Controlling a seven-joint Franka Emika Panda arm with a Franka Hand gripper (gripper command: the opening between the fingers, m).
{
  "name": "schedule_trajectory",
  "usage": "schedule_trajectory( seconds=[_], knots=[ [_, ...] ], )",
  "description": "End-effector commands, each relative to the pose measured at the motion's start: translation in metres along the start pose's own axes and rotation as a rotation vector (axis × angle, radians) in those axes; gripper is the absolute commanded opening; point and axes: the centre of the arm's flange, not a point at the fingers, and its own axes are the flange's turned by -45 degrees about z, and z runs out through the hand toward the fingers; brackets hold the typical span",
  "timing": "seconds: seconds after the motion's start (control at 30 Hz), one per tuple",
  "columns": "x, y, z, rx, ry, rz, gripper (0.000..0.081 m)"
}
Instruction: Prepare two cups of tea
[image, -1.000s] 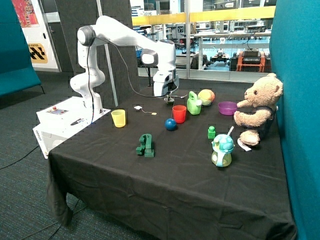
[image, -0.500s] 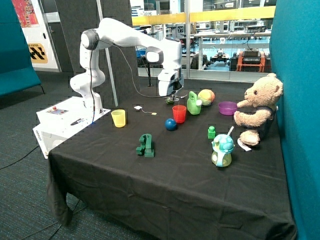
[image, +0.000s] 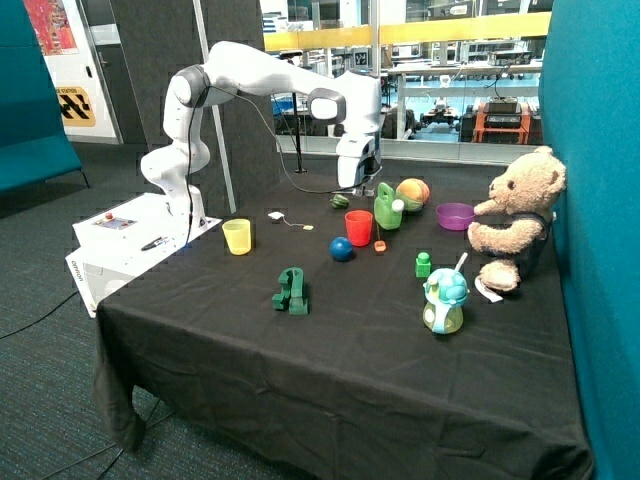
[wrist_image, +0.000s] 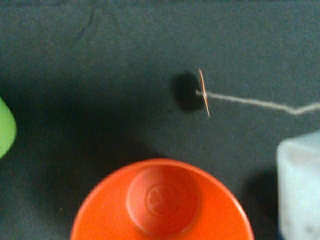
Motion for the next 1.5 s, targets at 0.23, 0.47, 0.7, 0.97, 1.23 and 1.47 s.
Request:
schedule_trajectory(
  seconds=[0.23,0.47,0.7,0.97,1.23,1.47],
  knots=[
    [-0.02,-0.021,0.024,-0.0032,-0.0029,-0.025,0.0],
    [-0.036,-0.022,0.039,-0.0032,-0.0029,-0.022,0.0],
    [-0.043,-0.02,0.046,-0.0032,-0.0029,-0.023,0.0],
    [-0.042,-0.023,0.049,-0.0032,-0.003,-0.036,0.0],
    [-0.036,-0.024,0.05,-0.0032,-0.003,-0.041,0.0],
    [-0.032,-0.022,0.055,-0.0032,-0.0029,-0.026,0.0]
  ],
)
